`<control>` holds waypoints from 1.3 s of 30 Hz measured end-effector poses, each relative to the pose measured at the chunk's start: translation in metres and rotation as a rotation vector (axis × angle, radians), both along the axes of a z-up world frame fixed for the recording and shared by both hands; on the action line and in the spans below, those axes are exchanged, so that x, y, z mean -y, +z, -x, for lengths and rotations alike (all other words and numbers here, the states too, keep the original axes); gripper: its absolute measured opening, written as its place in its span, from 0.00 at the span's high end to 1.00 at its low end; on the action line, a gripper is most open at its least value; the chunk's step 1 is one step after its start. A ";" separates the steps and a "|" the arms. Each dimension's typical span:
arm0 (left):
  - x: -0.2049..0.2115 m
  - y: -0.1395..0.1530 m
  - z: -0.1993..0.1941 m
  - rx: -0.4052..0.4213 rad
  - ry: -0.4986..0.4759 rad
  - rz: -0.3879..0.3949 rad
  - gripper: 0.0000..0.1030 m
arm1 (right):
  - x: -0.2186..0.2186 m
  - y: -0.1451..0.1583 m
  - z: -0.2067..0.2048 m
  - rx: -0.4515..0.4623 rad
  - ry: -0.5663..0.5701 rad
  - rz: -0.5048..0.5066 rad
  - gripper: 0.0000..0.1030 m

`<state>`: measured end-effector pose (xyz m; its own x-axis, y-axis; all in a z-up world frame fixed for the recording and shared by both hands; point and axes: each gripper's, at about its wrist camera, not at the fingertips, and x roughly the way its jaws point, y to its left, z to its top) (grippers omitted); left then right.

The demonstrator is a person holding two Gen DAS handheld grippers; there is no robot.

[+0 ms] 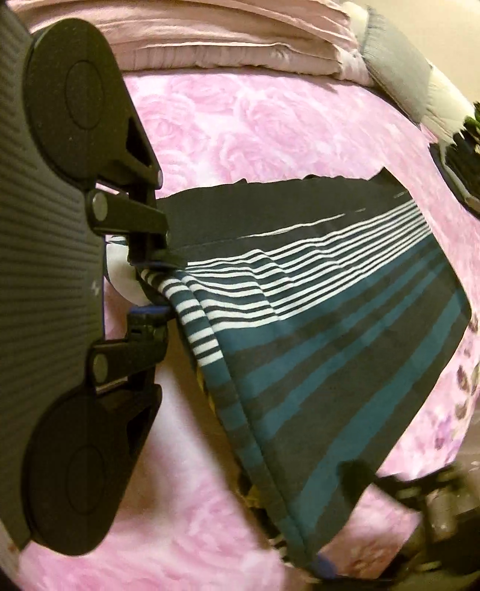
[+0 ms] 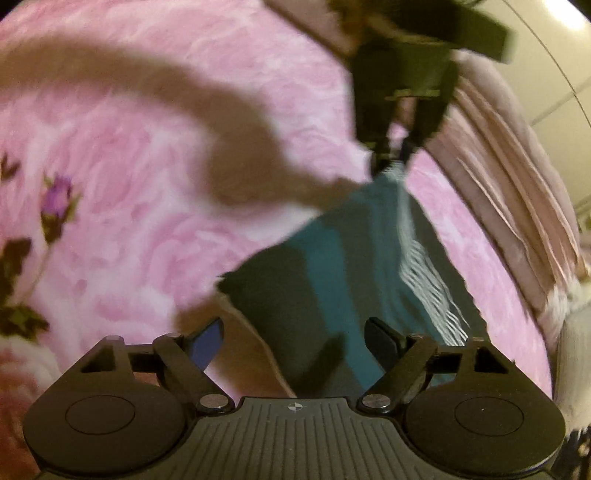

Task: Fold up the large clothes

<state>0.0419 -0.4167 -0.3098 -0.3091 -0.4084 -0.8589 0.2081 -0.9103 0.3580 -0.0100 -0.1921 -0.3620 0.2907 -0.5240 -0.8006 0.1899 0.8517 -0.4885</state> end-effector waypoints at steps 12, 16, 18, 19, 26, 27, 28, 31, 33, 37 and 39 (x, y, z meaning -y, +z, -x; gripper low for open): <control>-0.040 0.020 -0.005 0.023 0.016 0.073 0.86 | 0.013 0.056 0.010 0.109 -0.114 -0.102 0.92; -0.080 0.043 -0.017 0.041 0.049 0.056 0.87 | -0.010 0.092 0.009 0.170 -0.075 -0.194 0.92; -0.107 0.054 -0.026 0.059 0.071 0.021 0.86 | -0.023 0.108 0.009 0.214 -0.060 -0.272 0.92; -0.122 0.060 -0.031 0.074 0.085 0.002 0.86 | -0.030 0.115 0.008 0.240 -0.055 -0.314 0.92; -0.118 0.122 -0.017 0.148 0.101 -0.030 0.87 | -0.019 0.166 0.027 0.440 -0.136 -0.429 0.92; -0.109 0.131 -0.009 0.152 0.095 -0.022 0.87 | -0.009 0.175 0.036 0.476 -0.168 -0.435 0.92; -0.095 0.144 0.006 0.155 0.081 -0.011 0.87 | -0.001 0.184 0.045 0.513 -0.205 -0.440 0.92; -0.055 0.168 0.053 0.167 0.027 -0.002 0.86 | 0.035 0.200 0.079 0.641 -0.354 -0.461 0.92; -0.027 0.174 0.089 0.179 -0.012 -0.013 0.86 | 0.058 0.202 0.110 0.730 -0.480 -0.487 0.92; 0.024 0.147 0.168 0.223 -0.097 -0.064 0.85 | 0.100 0.179 0.172 0.874 -0.735 -0.558 0.92; 0.047 0.121 0.200 0.253 -0.139 -0.099 0.84 | 0.122 0.159 0.200 0.920 -0.844 -0.596 0.92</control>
<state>-0.1586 -0.4638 -0.1891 -0.1270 -0.2878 -0.9492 -0.0055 -0.9568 0.2908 -0.2098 -0.3140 -0.2032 0.6006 -0.4535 -0.6585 0.7995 0.3523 0.4866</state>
